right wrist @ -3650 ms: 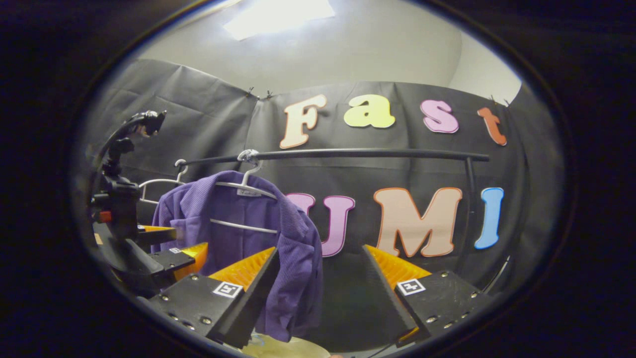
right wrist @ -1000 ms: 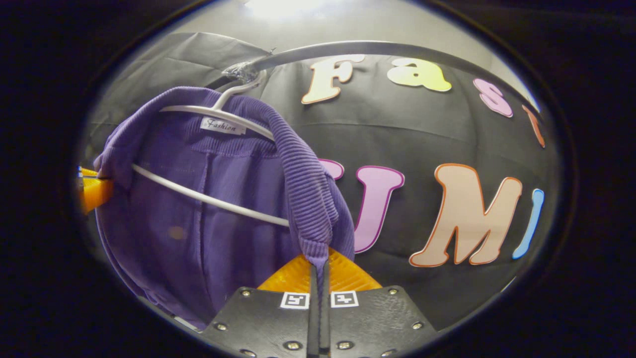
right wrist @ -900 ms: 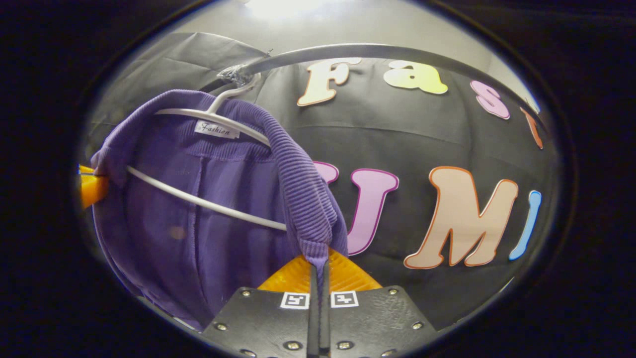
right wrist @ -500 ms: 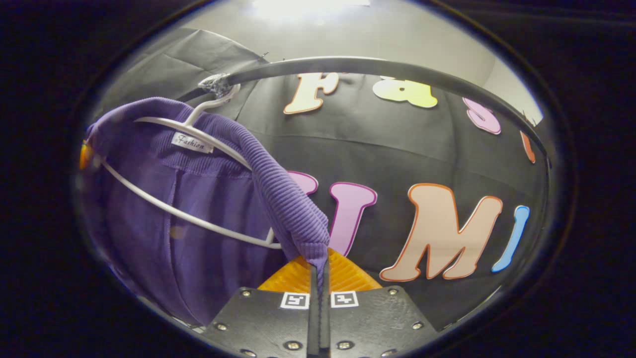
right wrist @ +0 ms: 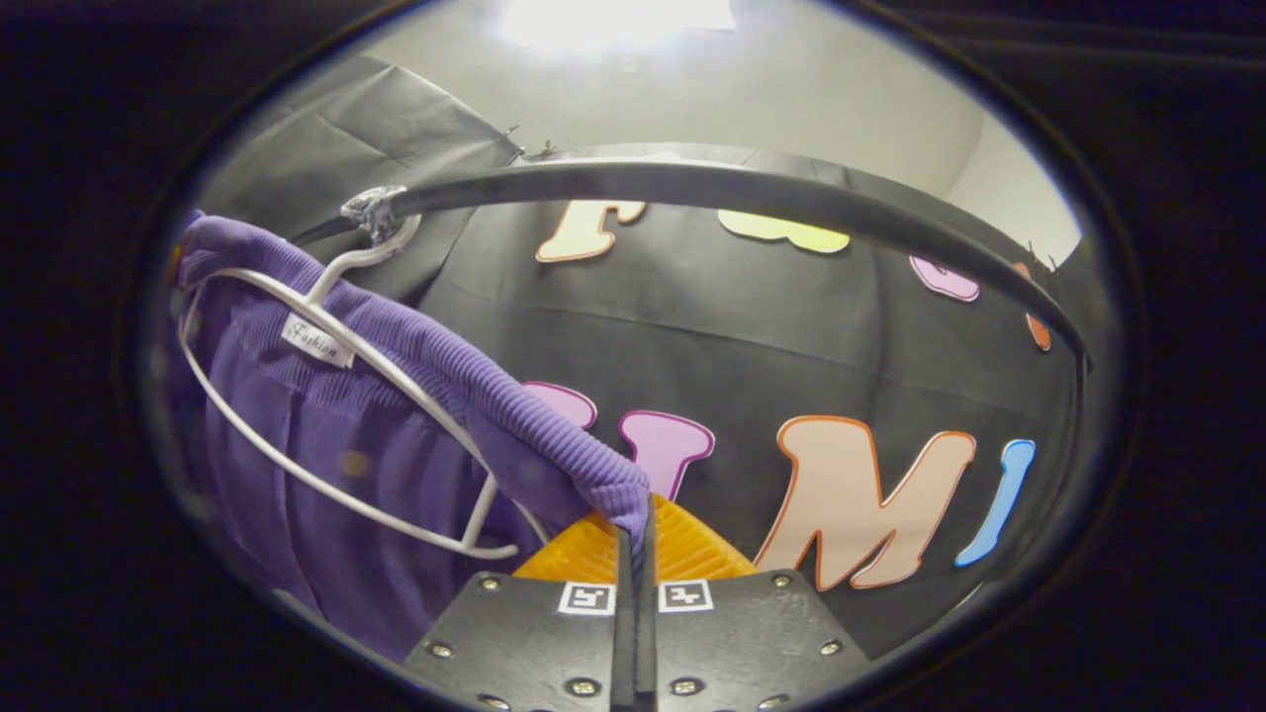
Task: Grasp the clothes on the hanger with both hands and then place them into the laundry hamper below.
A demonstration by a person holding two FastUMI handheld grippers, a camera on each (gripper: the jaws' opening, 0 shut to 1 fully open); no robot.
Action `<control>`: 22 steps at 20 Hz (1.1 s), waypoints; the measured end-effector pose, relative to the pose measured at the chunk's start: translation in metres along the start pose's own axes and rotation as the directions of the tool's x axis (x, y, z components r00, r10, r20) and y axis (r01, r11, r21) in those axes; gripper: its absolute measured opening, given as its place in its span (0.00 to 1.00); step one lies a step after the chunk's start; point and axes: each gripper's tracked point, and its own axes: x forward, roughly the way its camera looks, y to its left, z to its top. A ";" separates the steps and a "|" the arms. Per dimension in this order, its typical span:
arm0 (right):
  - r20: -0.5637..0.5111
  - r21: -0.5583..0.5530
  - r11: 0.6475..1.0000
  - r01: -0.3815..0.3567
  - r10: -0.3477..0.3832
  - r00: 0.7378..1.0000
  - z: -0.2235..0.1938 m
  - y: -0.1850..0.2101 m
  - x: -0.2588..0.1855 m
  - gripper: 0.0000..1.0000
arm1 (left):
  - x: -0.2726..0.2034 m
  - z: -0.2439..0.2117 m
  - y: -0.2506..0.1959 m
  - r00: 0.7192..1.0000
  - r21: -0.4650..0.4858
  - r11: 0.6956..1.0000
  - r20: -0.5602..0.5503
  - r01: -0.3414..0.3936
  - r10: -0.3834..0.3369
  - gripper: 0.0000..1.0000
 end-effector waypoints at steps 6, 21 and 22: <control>0.012 0.002 1.000 -0.011 0.011 1.000 0.002 0.007 0.003 0.01 | 0.025 0.024 0.017 0.996 0.029 0.999 0.084 -0.030 0.028 0.00; 0.014 0.024 0.998 -0.059 0.058 0.998 0.003 0.024 0.015 0.02 | 0.041 -0.058 0.027 0.999 0.100 0.994 -0.024 -0.034 0.037 0.00; 0.015 0.026 0.998 -0.060 0.060 0.998 0.003 0.025 0.015 0.01 | 0.038 -0.065 0.027 0.998 0.098 0.995 -0.040 -0.034 0.038 0.00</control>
